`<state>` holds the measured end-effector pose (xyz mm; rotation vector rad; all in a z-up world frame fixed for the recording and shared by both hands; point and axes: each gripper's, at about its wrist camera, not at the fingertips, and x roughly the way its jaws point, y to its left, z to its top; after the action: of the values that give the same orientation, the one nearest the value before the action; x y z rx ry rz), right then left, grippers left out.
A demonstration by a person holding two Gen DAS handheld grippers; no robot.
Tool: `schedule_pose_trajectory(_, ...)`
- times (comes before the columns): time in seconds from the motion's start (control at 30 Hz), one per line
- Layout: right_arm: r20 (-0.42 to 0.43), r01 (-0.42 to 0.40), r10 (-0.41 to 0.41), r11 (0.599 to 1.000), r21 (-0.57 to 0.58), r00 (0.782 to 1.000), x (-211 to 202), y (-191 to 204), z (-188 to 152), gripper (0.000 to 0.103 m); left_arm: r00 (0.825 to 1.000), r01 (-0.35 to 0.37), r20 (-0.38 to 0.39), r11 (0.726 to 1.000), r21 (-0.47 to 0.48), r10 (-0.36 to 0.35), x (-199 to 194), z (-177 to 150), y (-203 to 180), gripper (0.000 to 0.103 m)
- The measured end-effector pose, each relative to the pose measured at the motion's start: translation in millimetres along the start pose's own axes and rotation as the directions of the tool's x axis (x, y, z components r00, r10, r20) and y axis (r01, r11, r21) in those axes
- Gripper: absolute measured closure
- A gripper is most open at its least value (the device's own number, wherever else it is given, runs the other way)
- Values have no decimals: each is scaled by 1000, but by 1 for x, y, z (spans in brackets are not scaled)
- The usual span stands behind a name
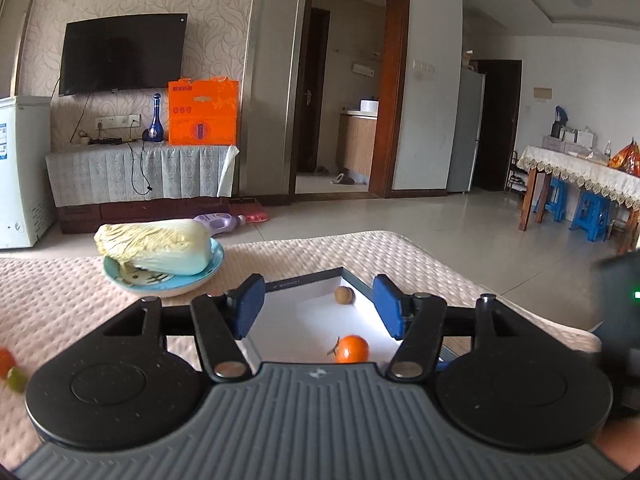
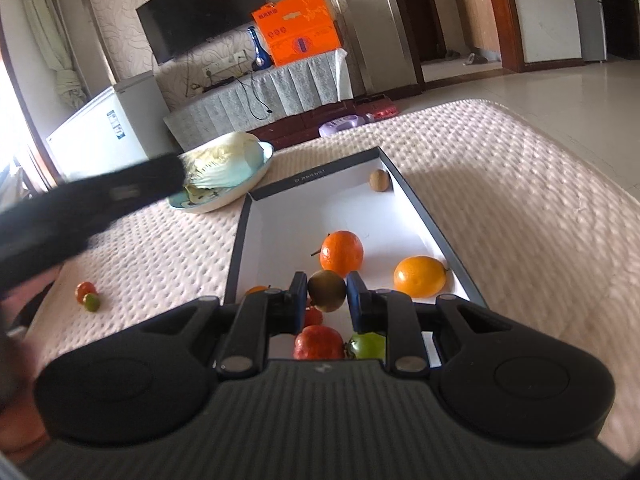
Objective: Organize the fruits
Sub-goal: 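Lower the brown kiwi into the box and open the right tool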
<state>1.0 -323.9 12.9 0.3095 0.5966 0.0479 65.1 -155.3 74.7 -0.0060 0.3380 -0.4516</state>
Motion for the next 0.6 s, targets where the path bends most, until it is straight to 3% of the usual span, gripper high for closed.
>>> schedule_pose_trajectory(0.27, -15, 23, -24, 1000, -21, 1000, 15, 12, -3, 79, 998, -18, -54, 999, -35, 16, -63, -21, 16, 34)
schedule_pose_trajectory(0.4, -6, 19, -19, 1000, -19, 1000, 16, 18, -3, 78, 997, -50, -60, 999, 8, 50, -69, -29, 21, 34)
schedule_pose_trajectory(0.6, -22, 54, -55, 998, -38, 998, 24, 23, -7, 78, 995, -65, -75, 998, -9, 64, -66, -32, 33, 34)
